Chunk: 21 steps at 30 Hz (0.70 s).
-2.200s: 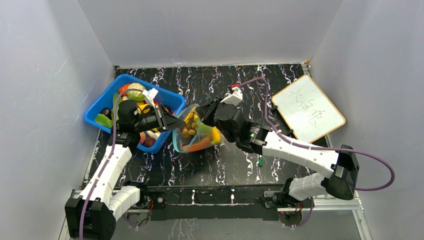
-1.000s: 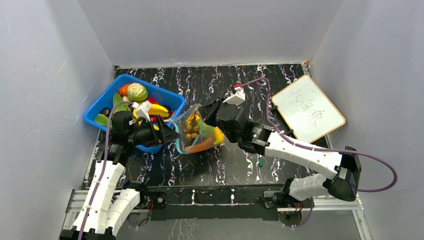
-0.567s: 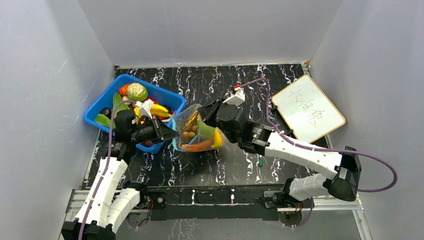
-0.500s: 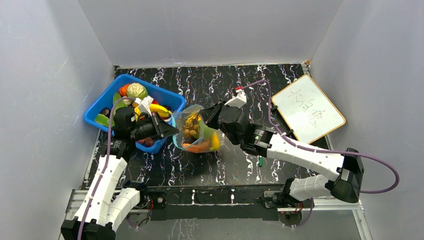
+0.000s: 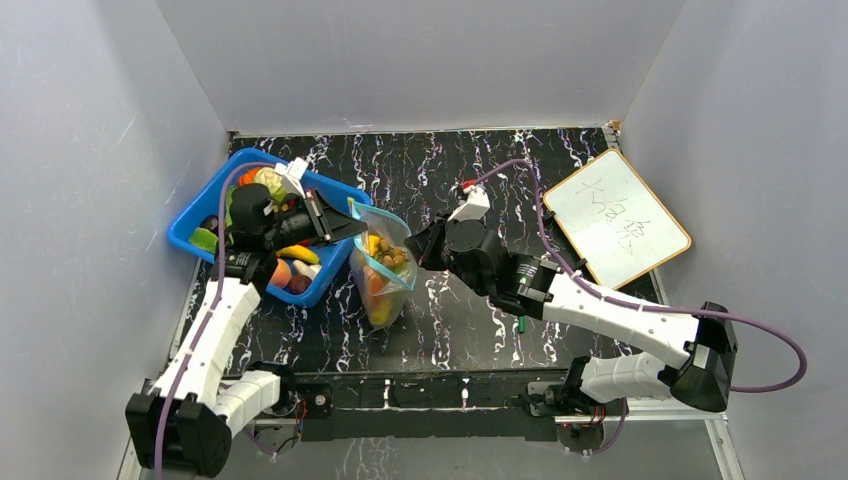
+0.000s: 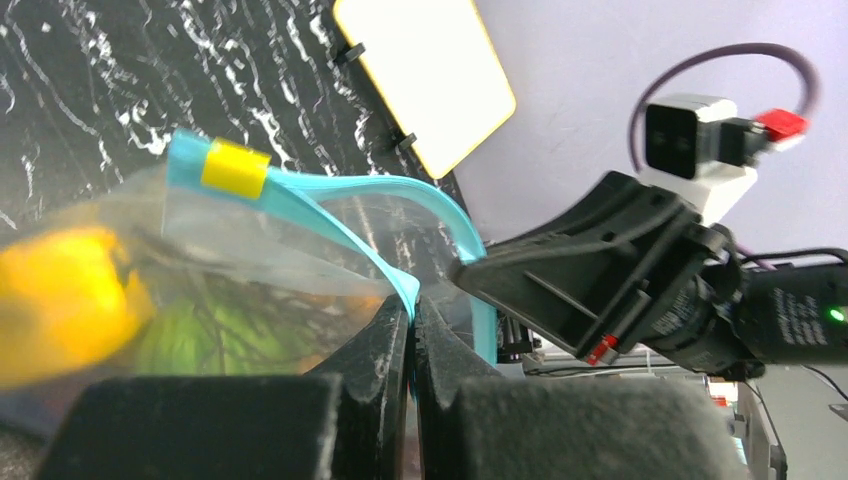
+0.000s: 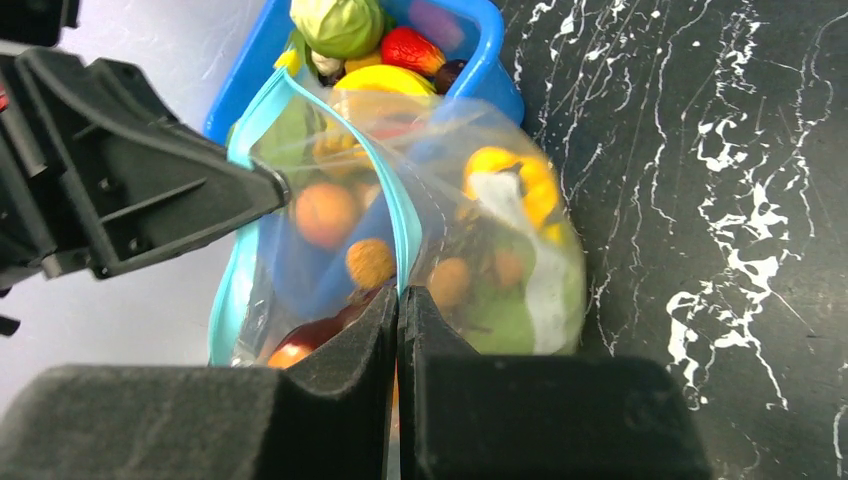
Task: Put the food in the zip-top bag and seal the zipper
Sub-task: Adjust the zipper food storage bag at the center of the board.
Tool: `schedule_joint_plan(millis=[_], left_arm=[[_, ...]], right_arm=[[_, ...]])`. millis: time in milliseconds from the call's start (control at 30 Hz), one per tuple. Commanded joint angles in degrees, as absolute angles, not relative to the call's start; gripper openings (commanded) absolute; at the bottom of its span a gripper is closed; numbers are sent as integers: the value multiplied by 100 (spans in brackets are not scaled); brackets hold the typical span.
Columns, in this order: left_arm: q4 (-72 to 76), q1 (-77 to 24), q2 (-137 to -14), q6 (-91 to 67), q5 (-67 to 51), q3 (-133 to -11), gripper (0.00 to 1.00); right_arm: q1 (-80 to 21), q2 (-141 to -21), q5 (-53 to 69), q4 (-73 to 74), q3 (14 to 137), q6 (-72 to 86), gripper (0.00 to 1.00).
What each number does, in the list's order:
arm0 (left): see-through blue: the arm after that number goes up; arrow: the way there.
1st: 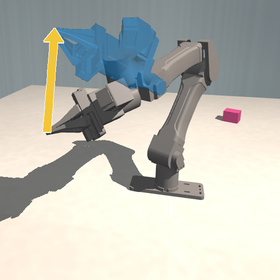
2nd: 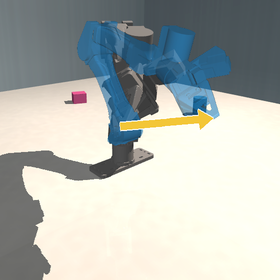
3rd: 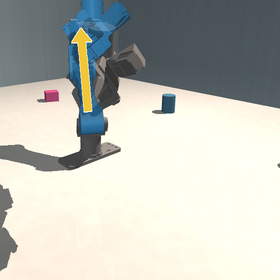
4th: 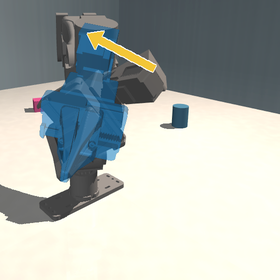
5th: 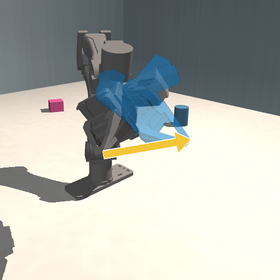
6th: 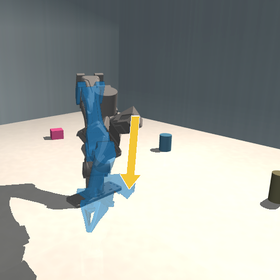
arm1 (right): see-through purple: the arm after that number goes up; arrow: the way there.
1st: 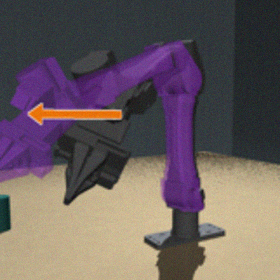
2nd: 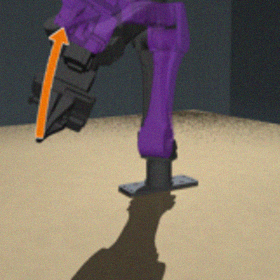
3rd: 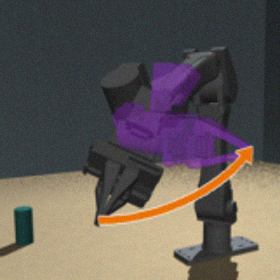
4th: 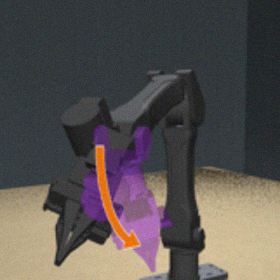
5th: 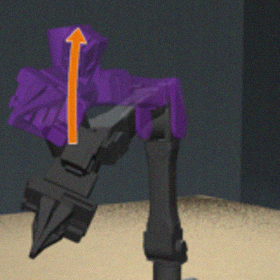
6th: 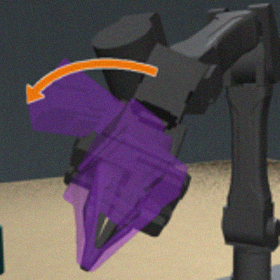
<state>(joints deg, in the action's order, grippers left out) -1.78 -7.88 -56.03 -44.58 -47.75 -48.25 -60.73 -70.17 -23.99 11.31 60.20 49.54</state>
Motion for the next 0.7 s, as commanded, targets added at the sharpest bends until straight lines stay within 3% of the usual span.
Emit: schedule_joint_plan(millis=[0, 267, 433, 667], left_arm=[[-308, -861, -5898, -4221, -4970, -5019, 0], [207, -1090, -6167, -4387, -5036, -4937, 2], [419, -1185, -6459, -4430, -5102, -5008, 9], [-372, -1191, -6500, -3891, -4826, -5268, 43]], right_arm=[[-6082, -6652, -2385, 952, 5941, 4797, 0], [-6082, -6253, -2753, 945, 5609, 4773, 0], [-6082, -6125, -2947, 997, 5458, 5017, 0], [-6082, -6027, -3425, 1242, 5502, 5518, 0]])
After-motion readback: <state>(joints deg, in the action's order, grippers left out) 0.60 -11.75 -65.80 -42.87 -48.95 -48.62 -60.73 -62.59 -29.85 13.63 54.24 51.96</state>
